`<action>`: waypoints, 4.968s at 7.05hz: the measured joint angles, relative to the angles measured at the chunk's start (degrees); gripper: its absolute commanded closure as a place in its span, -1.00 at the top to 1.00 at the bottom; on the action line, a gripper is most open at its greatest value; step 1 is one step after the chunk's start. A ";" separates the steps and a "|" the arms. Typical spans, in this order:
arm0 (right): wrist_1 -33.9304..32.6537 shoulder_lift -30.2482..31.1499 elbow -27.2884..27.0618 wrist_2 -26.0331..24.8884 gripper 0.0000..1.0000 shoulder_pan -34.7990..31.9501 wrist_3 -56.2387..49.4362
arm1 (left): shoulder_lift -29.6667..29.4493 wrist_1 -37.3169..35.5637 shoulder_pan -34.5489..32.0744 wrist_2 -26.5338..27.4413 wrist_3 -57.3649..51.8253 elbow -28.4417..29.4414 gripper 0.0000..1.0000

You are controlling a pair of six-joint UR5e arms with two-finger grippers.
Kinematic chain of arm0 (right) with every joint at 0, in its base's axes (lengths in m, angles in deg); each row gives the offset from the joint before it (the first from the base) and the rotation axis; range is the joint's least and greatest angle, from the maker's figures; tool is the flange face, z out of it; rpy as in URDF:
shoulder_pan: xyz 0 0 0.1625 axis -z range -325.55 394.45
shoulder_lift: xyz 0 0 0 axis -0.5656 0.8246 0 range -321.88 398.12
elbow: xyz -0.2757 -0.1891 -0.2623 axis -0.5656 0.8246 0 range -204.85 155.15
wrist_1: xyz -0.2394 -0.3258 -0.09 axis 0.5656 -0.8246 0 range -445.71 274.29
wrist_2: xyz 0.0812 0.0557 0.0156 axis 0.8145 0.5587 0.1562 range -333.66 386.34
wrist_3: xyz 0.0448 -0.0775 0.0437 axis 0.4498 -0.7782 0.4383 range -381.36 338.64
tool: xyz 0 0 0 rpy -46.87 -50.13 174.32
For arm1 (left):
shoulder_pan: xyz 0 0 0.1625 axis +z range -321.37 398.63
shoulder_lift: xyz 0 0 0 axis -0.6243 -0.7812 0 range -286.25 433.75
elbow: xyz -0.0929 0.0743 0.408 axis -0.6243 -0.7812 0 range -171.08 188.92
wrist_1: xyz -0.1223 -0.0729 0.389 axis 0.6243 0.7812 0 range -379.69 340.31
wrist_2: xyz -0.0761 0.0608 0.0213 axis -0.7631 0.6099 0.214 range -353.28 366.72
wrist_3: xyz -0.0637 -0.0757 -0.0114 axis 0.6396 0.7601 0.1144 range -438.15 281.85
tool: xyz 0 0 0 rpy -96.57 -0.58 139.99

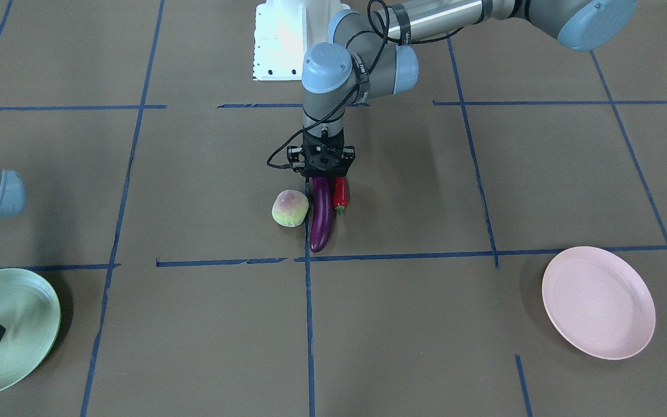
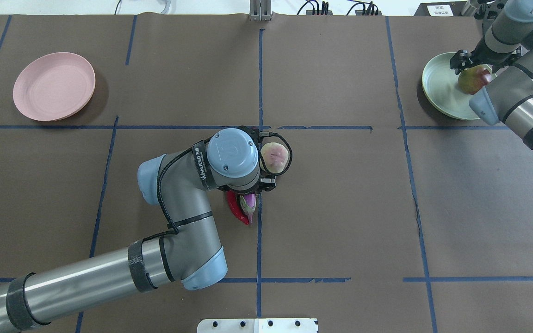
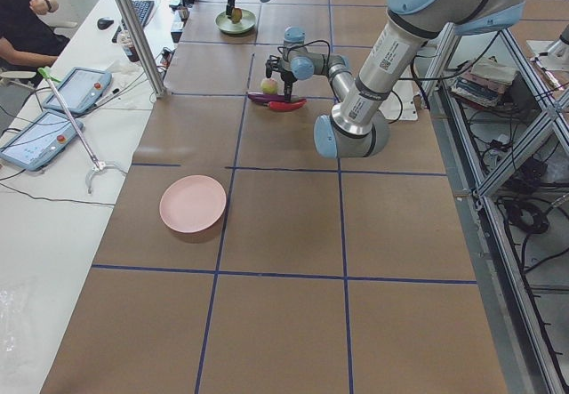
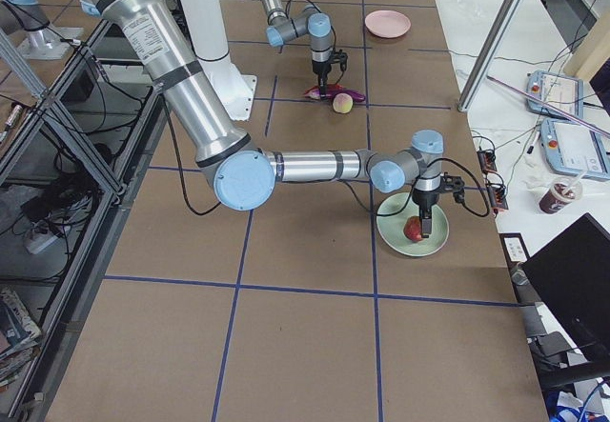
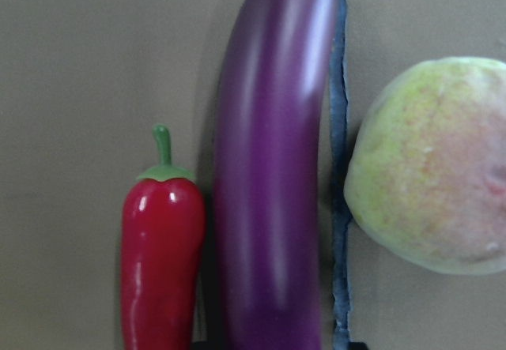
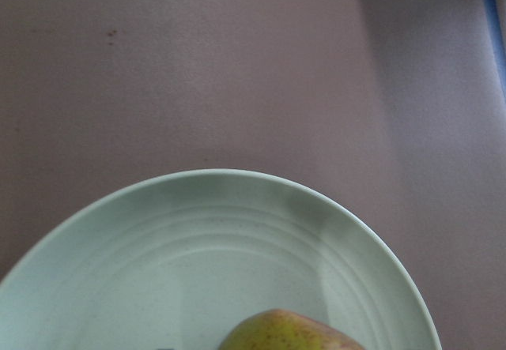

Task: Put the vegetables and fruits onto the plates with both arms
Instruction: 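Grasp the purple eggplant with the left gripper while the right gripper releases the pomegranate, then carry the eggplant toward the pink plate while the right gripper grasps the peach, then lower the eggplant onto the pink plate while the right gripper carries the peach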

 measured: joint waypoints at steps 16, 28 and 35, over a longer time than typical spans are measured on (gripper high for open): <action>-12.16 -14.55 -20.20 -7.29 0.99 34.68 64.63 | 15.53 14.91 -38.37 -6.25 -16.04 16.72 -0.87; -15.86 -2.20 -28.68 -1.14 -1.00 16.87 41.00 | 19.64 21.38 -36.21 -19.74 -6.64 4.97 1.00; -7.29 -0.35 -6.83 1.21 0.22 2.27 14.13 | 6.99 11.73 -15.63 -14.00 11.09 -1.71 1.00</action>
